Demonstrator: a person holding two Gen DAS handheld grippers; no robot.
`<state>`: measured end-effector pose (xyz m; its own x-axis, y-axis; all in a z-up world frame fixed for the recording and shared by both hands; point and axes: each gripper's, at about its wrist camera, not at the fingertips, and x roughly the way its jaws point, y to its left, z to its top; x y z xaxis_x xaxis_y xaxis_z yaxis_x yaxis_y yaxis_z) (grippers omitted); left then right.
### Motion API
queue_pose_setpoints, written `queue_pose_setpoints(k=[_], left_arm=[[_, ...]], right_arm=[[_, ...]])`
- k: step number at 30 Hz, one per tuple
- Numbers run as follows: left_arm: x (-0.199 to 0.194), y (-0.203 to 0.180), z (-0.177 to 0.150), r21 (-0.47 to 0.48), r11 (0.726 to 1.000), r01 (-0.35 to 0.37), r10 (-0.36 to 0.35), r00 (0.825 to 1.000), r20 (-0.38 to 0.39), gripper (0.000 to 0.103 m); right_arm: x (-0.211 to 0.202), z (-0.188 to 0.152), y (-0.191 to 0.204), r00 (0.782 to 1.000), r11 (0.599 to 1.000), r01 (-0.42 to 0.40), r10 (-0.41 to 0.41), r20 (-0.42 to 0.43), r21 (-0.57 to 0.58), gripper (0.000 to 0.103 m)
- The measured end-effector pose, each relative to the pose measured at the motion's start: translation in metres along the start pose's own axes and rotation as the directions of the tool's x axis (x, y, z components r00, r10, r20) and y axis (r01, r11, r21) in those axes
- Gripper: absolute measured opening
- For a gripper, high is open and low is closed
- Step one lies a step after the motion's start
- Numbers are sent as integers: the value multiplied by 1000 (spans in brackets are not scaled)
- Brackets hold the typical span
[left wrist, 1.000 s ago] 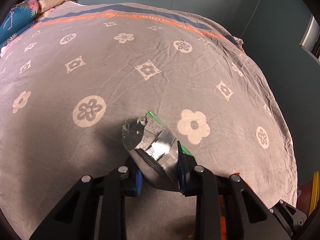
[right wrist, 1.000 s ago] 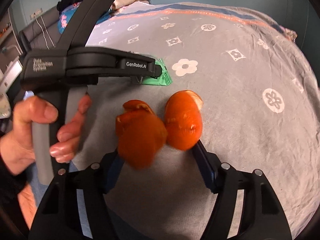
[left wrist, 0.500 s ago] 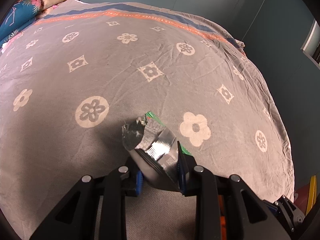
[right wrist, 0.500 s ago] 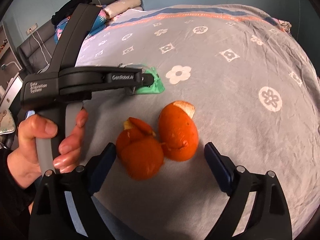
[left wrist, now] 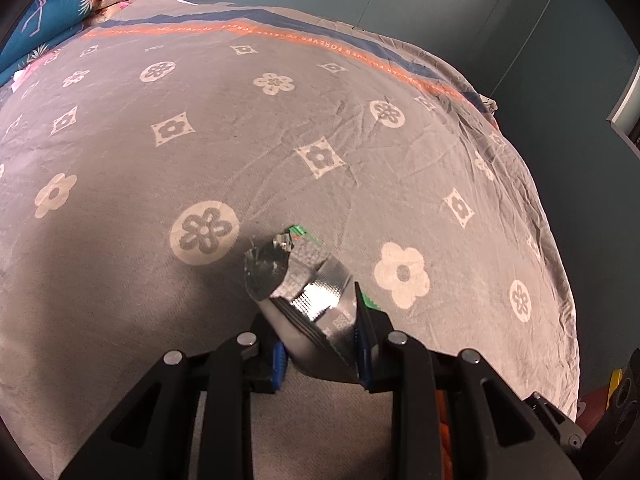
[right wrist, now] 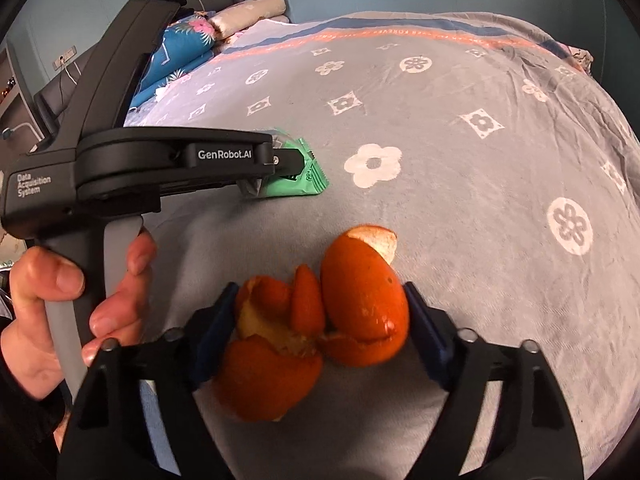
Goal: Collect trash
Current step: 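Close the right tool on the orange peels while the left tool holds the wrapper, then carry the wrapper and orange peels over the yellow-rimmed bin with both tools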
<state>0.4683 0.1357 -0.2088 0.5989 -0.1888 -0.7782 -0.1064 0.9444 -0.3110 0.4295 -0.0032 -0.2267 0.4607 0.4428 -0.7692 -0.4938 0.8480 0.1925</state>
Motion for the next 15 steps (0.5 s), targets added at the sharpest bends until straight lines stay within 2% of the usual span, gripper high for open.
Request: queue_pose_setpoints(k=[6, 15], left_arm=[[-1, 1, 0, -7, 1000, 4, -4, 1000, 4, 25], [-11, 3, 2, -24, 999, 28, -28, 999, 15, 25]], right_arm=[[1, -3, 7, 1000, 1000, 9, -9, 11, -23, 49], [-11, -2, 5, 1000, 1000, -10, 10, 1, 5, 40]])
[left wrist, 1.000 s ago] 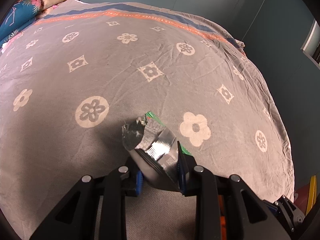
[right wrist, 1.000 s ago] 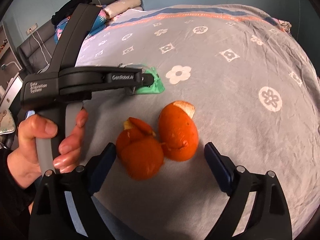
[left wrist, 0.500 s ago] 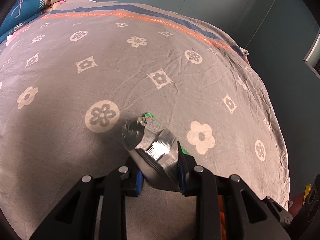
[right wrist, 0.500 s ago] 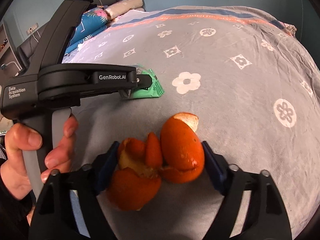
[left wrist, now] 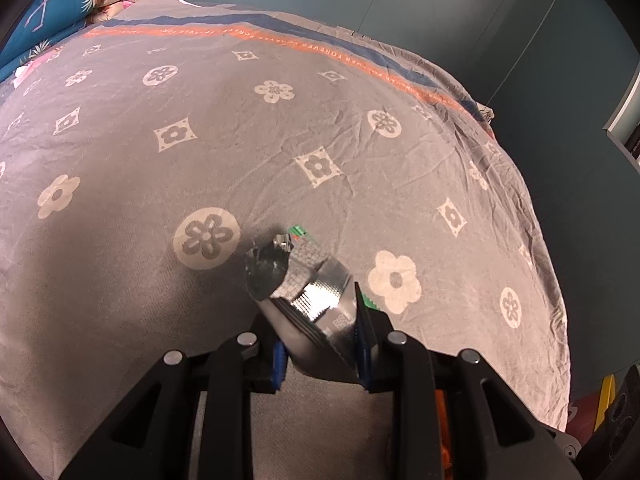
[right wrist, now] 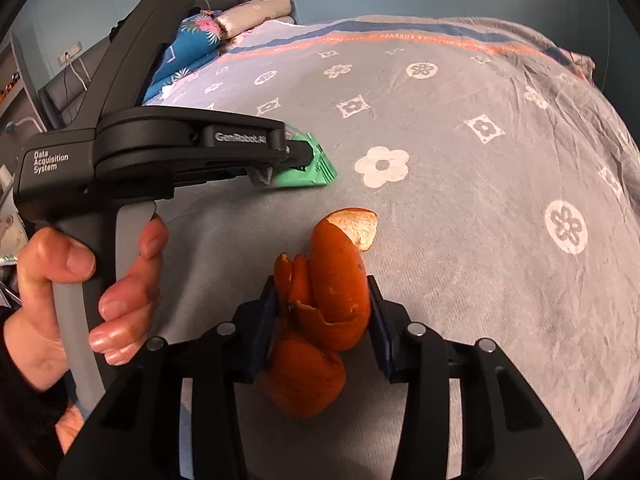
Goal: Collect trash
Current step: 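Carry the wrapper and orange peels over the yellow-rimmed bin with both tools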
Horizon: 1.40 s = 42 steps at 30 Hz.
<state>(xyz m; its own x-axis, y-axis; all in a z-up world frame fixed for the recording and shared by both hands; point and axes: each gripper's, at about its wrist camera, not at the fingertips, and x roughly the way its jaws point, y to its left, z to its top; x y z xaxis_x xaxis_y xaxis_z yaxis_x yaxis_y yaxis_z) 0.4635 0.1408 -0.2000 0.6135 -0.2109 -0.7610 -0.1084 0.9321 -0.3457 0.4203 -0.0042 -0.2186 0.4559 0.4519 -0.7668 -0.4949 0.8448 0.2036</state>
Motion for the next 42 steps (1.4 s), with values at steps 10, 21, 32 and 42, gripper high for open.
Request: queue_pose_setpoints(k=[10, 21, 32, 42], left_arm=[[-44, -35, -10, 65, 996, 64, -67, 996, 52, 25], [-179, -156, -62, 293, 947, 130, -198, 956, 217, 25], [-265, -266, -135, 473, 877, 81, -251, 918, 308, 25], [-287, -337, -168, 570, 813, 118, -336, 895, 294, 25]], right_arm=[[-56, -11, -25, 999, 996, -23, 27, -38, 84, 39], [-234, -53, -54, 981, 988, 19, -48, 185, 156, 40], [-390, -114, -85, 895, 962, 119, -211, 393, 246, 41], [-475, -167, -109, 808, 911, 206, -364, 463, 356, 42]])
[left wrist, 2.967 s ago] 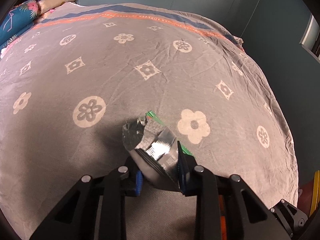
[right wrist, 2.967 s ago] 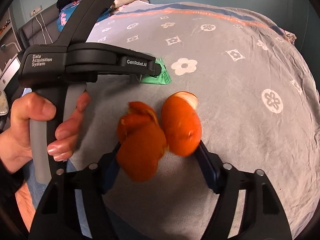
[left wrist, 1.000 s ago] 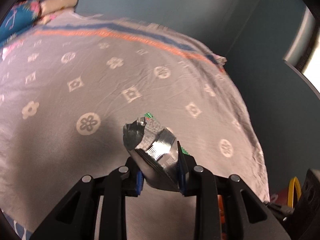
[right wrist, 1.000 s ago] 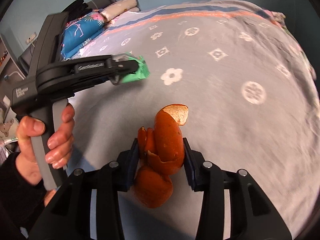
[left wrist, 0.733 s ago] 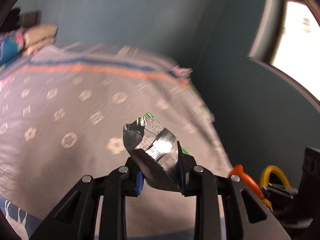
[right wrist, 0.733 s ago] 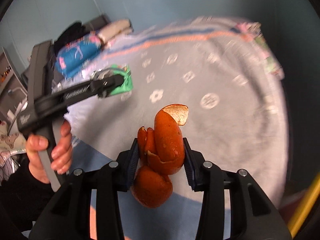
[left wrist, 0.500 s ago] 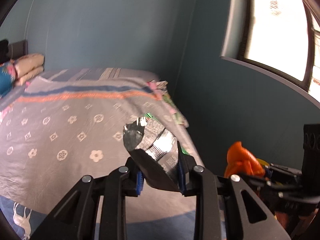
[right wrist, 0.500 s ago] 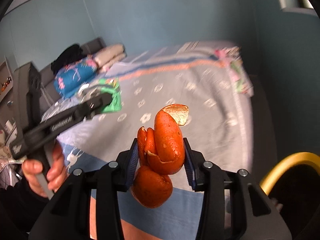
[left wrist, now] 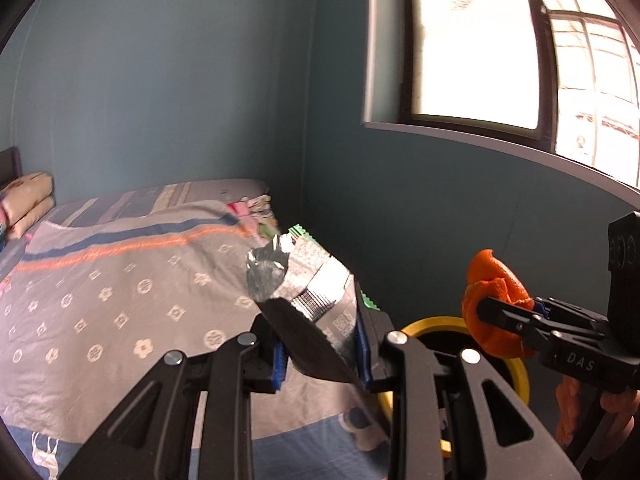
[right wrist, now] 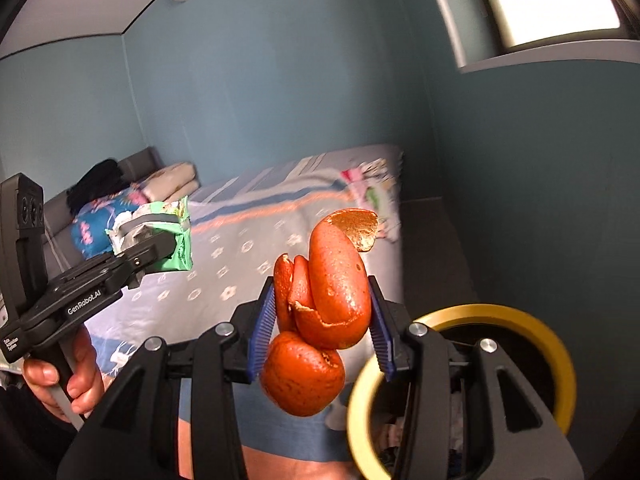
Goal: Collect trash
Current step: 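Carry the wrapper and orange peels over the yellow-rimmed bin with both tools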
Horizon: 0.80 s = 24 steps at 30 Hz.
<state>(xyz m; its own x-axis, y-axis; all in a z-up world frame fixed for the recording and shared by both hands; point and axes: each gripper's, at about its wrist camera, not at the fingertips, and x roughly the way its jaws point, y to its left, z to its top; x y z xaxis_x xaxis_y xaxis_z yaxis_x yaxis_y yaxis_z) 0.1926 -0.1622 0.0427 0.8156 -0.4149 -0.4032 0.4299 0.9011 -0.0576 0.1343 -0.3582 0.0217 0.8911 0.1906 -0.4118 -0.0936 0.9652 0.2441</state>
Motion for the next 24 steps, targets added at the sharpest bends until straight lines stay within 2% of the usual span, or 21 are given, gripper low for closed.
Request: queue_pose_setpoints(k=[8, 15, 21, 24], left_arm=[[28, -45, 0, 49, 997, 62, -60, 997, -38, 25], [54, -76, -9, 78, 990, 115, -108, 990, -88, 25], [89, -95, -30, 88, 981, 175, -160, 975, -153, 25], [110, -99, -41, 71, 977, 201, -184, 962, -201, 25]], right_arm=[[-32, -3, -45, 996, 995, 83, -84, 22, 59, 42], [-33, -11, -87, 992, 984, 126, -125, -20, 127, 43], [-21, -22, -115, 986, 970, 162, -152, -67, 182, 43], [-14, -26, -127, 984, 964, 170, -155, -84, 205, 43]])
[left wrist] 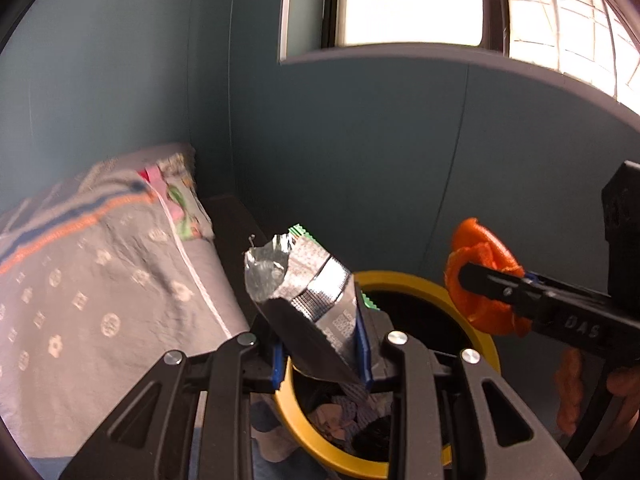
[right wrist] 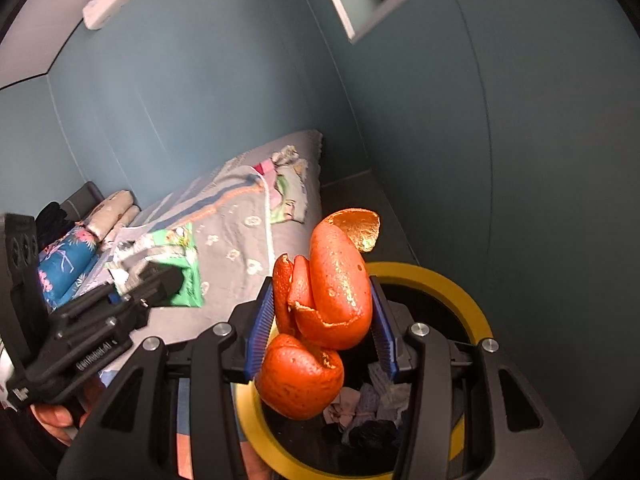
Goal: Collect trash
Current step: 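Carry the wrapper and orange peels over the yellow-rimmed bin with both tools, then open both tools to drop the wrapper and orange peels into the bin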
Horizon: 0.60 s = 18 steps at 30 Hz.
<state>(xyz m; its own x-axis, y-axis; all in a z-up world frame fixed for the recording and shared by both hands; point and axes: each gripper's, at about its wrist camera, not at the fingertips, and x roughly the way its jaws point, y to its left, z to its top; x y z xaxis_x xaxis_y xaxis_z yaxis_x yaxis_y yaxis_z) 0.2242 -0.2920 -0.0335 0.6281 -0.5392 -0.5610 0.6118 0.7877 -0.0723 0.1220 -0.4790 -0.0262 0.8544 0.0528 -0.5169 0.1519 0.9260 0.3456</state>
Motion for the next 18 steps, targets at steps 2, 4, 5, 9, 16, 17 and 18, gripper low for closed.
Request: queue_pose_setpoints(k=[2, 4, 5, 9, 16, 17, 18], left_arm=[[18, 3, -3, -32, 999, 27, -28, 999, -41, 25], [35, 5, -7, -49, 998, 40, -44, 996, -76, 25], [42, 6, -7, -56, 997, 46, -51, 995, -88, 25], [63, 8, -15, -82, 995, 58, -68, 990, -124, 25], [80, 8, -25, -102, 992, 77, -94, 981, -171, 25], [80, 8, -25, -101, 992, 78, -94, 980, -173, 25], [81, 9, -25, -99, 992, 78, -95, 980, -174, 28]], right_arm=[[8, 0, -4, 1000, 1000, 3, -3, -7, 12, 43], [22, 1, 0, 1000, 1000, 7, -7, -20, 25, 43], [26, 1, -3, 1000, 999, 8, -7, -26, 33, 43], [42, -2, -6, 999, 999, 10, -8, -43, 50, 43], [54, -5, -15, 997, 996, 30, -24, -72, 81, 45], [56, -5, -16, 997, 996, 34, -27, -78, 87, 45], [58, -6, -16, 996, 995, 37, -29, -83, 94, 46]])
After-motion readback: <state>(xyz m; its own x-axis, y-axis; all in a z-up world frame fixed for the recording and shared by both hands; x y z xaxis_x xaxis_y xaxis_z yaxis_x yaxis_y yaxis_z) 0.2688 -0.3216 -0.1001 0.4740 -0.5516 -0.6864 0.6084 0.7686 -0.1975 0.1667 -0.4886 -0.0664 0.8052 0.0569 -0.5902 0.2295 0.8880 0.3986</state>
